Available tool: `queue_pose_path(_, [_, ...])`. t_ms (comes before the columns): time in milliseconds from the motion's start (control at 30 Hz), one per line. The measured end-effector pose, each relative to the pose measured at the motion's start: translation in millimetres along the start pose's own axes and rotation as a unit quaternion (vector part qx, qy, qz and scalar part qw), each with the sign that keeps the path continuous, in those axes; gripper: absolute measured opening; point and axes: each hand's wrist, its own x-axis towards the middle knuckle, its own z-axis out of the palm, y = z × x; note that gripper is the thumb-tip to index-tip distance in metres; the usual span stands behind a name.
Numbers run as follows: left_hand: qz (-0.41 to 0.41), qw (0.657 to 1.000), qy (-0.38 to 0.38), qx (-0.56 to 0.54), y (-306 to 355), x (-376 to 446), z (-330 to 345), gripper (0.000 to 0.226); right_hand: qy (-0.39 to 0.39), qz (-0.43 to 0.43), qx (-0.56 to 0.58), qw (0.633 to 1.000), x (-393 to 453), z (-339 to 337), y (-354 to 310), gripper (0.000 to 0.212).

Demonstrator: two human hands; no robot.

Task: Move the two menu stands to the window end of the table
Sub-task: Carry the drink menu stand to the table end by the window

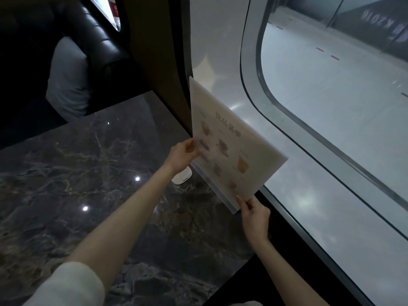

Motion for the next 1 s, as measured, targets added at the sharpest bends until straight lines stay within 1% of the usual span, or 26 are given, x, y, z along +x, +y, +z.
queue_pose_path(133, [-0.005, 1.000, -0.010, 0.008, -1.1, 0.1, 3.7, 0.049, -0.010, -0.011, -0.024, 1.000, 0.9, -1.7, -0.6, 0.017])
queue_pose_path(333, [-0.019, 0.998, -0.026, 0.053, -0.6, 2.0, 3.8, 0.052, -0.077, -0.017, -0.093, 0.993, 4.5, -6.5, 0.2, 0.028])
queue_pose_path(467, [-0.034, 0.995, -0.037, 0.085, -1.5, -4.9, 6.3, 0.050, -0.098, -0.006, -0.127, 0.987, 1.4, -7.3, 1.2, 0.030])
queue_pose_path(600, [-0.063, 0.991, -0.009, 0.118, -12.9, -21.5, 7.5, 0.043, -0.106, 0.044, -0.138, 0.984, -12.3, -6.6, 4.4, 0.030])
queue_pose_path(700, [-0.073, 0.988, 0.027, 0.131, -25.8, -42.1, 2.2, 0.040, -0.133, 0.069, -0.131, 0.980, -23.2, -4.2, 2.6, 0.027])
queue_pose_path(800, [-0.089, 0.977, 0.066, 0.184, -37.2, -63.7, -6.9, 0.036, -0.164, 0.039, -0.125, 0.978, -30.0, 4.7, -8.4, 0.021])
queue_pose_path(867, [-0.092, 0.963, 0.082, 0.238, -43.7, -79.4, -15.5, 0.034, -0.187, -0.011, -0.136, 0.973, -32.1, 15.0, -21.7, 0.019])
queue_pose_path(1000, [-0.058, 0.933, 0.133, 0.331, -56.6, -116.1, -40.5, 0.031, -0.225, -0.118, -0.144, 0.956, -41.8, 38.9, -61.4, 0.016])
